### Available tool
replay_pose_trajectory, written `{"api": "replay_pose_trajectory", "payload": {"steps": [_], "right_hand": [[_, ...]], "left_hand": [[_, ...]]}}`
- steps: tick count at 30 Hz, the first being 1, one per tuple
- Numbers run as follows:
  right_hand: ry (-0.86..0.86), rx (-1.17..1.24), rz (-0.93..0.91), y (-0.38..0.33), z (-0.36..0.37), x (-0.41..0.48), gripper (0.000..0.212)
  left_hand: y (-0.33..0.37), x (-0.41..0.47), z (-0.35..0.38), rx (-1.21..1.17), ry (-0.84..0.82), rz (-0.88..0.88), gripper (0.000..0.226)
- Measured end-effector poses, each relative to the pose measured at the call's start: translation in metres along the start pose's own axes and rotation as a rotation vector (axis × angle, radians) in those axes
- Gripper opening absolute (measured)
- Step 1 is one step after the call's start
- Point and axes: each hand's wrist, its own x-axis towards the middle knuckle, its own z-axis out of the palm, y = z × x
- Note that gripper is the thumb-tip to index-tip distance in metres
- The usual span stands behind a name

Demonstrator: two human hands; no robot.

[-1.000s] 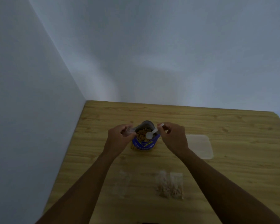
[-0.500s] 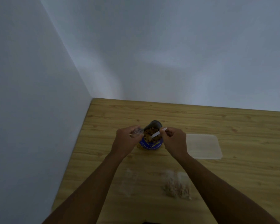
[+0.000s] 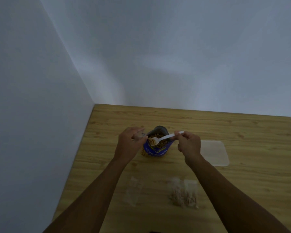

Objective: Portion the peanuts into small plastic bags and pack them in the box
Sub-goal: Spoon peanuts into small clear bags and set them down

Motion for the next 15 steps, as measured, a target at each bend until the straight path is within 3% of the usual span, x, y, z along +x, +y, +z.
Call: {"api": "replay_pose_trajectory", "payload": {"steps": [8,15], "right_hand": [[-0.035,0.235,0.169,-0.013,-0.023,0.002,0.015],[-0.064,0.292,0.104,-0.041,-0.044,0.011,0.015]], "left_hand": [[0.012,0.002,0.006,-0.012,-0.097,-0.07,0.035],[0.017,0.003,0.019,-0.045,-0.129,-0.103,0.037]]}}
